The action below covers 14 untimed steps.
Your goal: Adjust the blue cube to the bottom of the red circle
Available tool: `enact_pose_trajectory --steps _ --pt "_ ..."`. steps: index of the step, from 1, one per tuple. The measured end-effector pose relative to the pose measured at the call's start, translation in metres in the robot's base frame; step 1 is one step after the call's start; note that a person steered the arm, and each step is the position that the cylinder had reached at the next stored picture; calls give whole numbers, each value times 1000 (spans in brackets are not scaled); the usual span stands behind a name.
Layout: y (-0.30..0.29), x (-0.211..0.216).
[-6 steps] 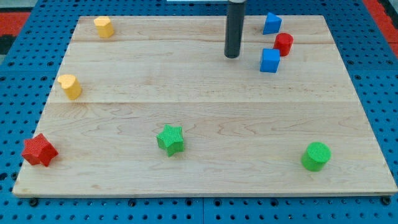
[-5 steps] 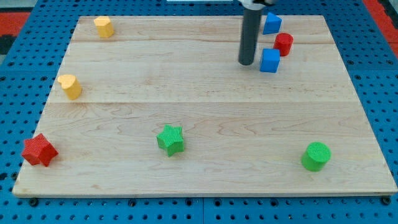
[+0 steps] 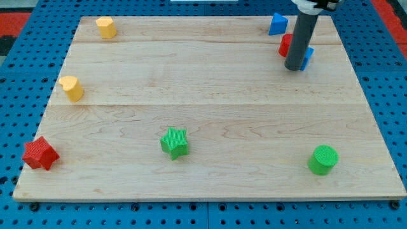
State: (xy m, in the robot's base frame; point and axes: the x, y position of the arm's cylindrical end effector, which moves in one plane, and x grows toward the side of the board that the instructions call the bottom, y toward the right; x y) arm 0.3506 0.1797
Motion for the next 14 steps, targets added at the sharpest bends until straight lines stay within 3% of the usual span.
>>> enact_pose_trajectory --steps 1,2,3,4,5,7,9,11,12,14 --pt "3 2" --pt "-38 52" --pt "-13 82" --pt "48 84" --pt "98 84" --pt "155 4" --pt "127 -53" --pt "111 -18" --pt "124 -41" --pt "35 -32"
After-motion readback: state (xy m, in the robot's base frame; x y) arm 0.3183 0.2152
